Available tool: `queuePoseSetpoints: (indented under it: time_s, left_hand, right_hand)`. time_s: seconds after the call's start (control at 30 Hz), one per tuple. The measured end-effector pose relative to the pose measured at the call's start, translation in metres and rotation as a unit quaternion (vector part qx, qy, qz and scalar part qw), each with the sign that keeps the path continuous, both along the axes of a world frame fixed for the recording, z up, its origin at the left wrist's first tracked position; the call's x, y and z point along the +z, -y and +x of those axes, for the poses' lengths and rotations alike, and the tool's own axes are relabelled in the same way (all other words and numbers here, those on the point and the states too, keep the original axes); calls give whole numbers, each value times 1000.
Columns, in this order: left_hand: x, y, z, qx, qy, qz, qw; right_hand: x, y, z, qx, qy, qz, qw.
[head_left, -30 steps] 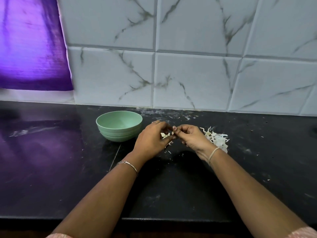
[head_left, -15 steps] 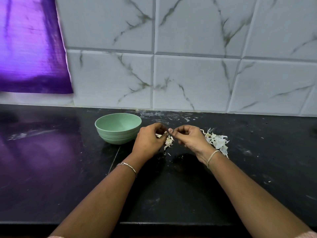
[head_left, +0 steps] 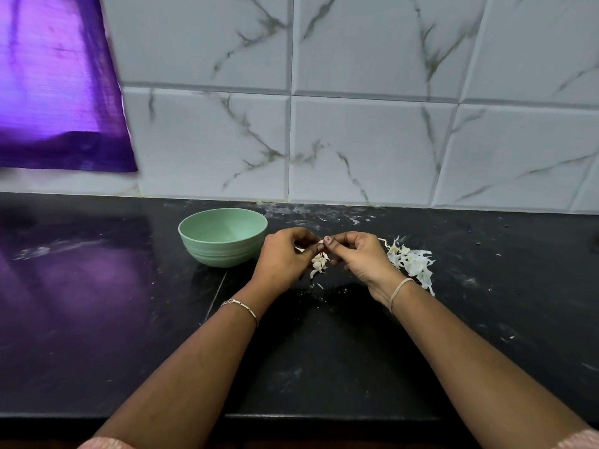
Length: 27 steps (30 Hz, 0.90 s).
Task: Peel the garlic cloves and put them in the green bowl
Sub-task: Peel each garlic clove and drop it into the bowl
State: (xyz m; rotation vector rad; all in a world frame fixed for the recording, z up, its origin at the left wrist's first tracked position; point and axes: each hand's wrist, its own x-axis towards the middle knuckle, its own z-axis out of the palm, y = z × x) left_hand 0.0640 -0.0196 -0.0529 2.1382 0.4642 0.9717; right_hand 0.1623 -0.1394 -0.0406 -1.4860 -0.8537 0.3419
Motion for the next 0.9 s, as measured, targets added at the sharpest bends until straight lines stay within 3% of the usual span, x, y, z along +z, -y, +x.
queuePoseSetpoints:
  time_s: [0.4, 0.6, 0.9]
  left_hand:
    - [3, 7, 2, -32, 33, -82, 996]
    - [5, 7, 1, -112, 45, -223, 967]
    - [6, 11, 0, -55, 51, -127, 989]
  right_hand:
    - [-2, -3, 1, 36, -20, -15, 999]
    - [0, -5, 3, -32, 123, -32, 991]
    - [-4, -10, 8, -84, 268, -85, 956]
